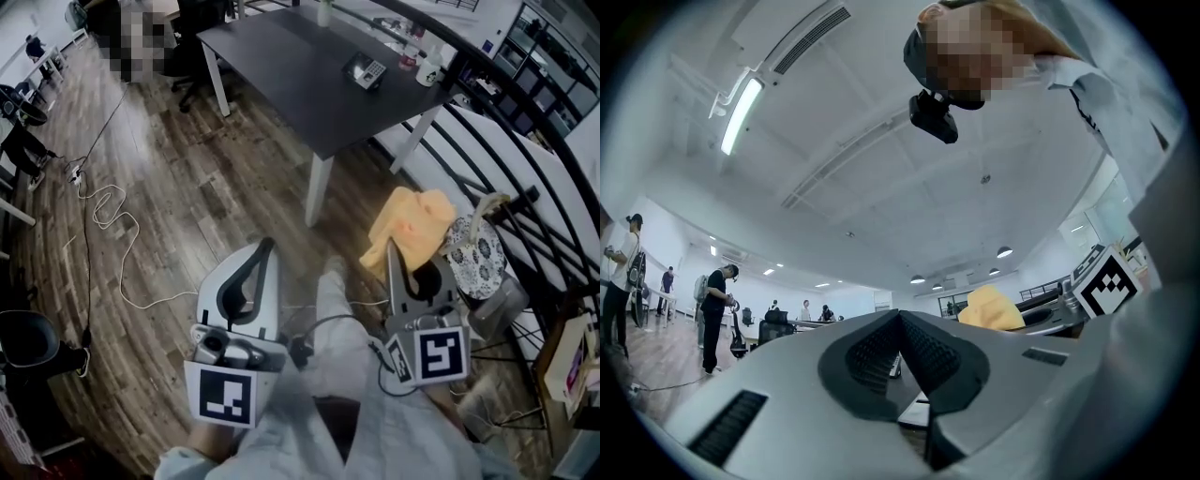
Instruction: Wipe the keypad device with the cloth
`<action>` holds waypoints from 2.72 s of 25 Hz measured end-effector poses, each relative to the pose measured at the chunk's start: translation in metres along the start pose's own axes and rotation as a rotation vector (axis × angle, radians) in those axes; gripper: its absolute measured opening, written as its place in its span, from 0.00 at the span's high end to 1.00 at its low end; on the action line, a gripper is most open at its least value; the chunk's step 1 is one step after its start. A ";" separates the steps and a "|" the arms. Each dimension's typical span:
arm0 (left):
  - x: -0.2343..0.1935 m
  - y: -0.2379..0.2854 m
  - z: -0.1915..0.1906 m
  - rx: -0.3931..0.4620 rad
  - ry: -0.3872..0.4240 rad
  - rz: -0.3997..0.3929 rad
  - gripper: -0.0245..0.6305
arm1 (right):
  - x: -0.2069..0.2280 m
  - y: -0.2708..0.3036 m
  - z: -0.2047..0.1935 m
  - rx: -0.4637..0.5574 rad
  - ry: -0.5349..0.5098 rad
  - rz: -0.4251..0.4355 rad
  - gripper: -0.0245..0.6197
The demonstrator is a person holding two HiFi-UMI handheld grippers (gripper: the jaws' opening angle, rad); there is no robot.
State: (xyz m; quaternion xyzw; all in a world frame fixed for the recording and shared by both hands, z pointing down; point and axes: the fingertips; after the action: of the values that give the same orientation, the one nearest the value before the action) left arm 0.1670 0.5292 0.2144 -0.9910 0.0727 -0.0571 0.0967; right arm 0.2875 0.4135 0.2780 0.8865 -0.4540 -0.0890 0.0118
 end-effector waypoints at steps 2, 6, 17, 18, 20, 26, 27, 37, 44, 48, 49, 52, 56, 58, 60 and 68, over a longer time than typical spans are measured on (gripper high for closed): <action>0.000 -0.001 0.000 0.004 0.005 0.011 0.94 | -0.001 0.000 -0.002 0.003 -0.002 0.008 0.85; -0.004 -0.002 -0.001 0.002 0.018 0.028 0.94 | -0.001 0.003 -0.004 0.008 0.000 0.020 0.85; -0.017 0.018 -0.010 -0.027 0.036 0.055 0.94 | 0.007 0.035 -0.004 0.015 0.013 0.050 0.85; -0.019 0.021 -0.012 -0.033 0.037 0.058 0.94 | 0.007 0.040 -0.005 0.011 0.016 0.056 0.85; -0.024 0.027 -0.016 -0.042 0.037 0.064 0.94 | 0.007 0.050 -0.006 0.005 0.018 0.068 0.85; -0.039 0.057 -0.027 -0.053 0.029 0.081 0.94 | 0.017 0.086 -0.006 -0.002 0.002 0.086 0.85; -0.041 0.063 -0.029 -0.055 0.028 0.081 0.94 | 0.019 0.093 -0.006 -0.005 -0.002 0.087 0.85; -0.063 0.147 -0.055 -0.088 0.015 0.094 0.94 | 0.063 0.172 -0.008 -0.022 -0.007 0.108 0.85; -0.080 0.217 -0.069 -0.095 0.015 0.115 0.94 | 0.105 0.236 -0.008 -0.032 -0.008 0.123 0.85; -0.090 0.256 -0.073 -0.095 0.016 0.130 0.94 | 0.127 0.274 -0.005 -0.027 -0.007 0.138 0.85; -0.092 0.265 -0.074 -0.093 0.017 0.135 0.94 | 0.133 0.283 -0.004 -0.023 -0.009 0.142 0.85; -0.099 0.292 -0.079 -0.088 0.016 0.146 0.94 | 0.149 0.308 -0.004 -0.019 -0.009 0.148 0.85; -0.105 0.323 -0.085 -0.094 0.009 0.153 0.94 | 0.169 0.334 -0.004 -0.028 -0.004 0.145 0.85; -0.108 0.337 -0.090 -0.099 0.010 0.154 0.94 | 0.180 0.346 -0.006 -0.031 -0.005 0.142 0.85; -0.110 0.350 -0.093 -0.100 0.013 0.155 0.94 | 0.189 0.358 -0.008 -0.035 -0.003 0.140 0.85; -0.114 0.386 -0.096 -0.103 0.031 0.147 0.94 | 0.211 0.383 -0.013 -0.045 0.011 0.136 0.85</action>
State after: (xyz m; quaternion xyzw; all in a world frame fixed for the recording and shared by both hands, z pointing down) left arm -0.0081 0.1550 0.2198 -0.9857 0.1494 -0.0611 0.0484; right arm 0.1032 0.0179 0.2987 0.8536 -0.5109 -0.0932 0.0404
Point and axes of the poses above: the fingertips, and each gripper's own axes: y forward along the fingers, x to its right, z out of its top, and after that the axes turned 1 degree about -x, right-handed
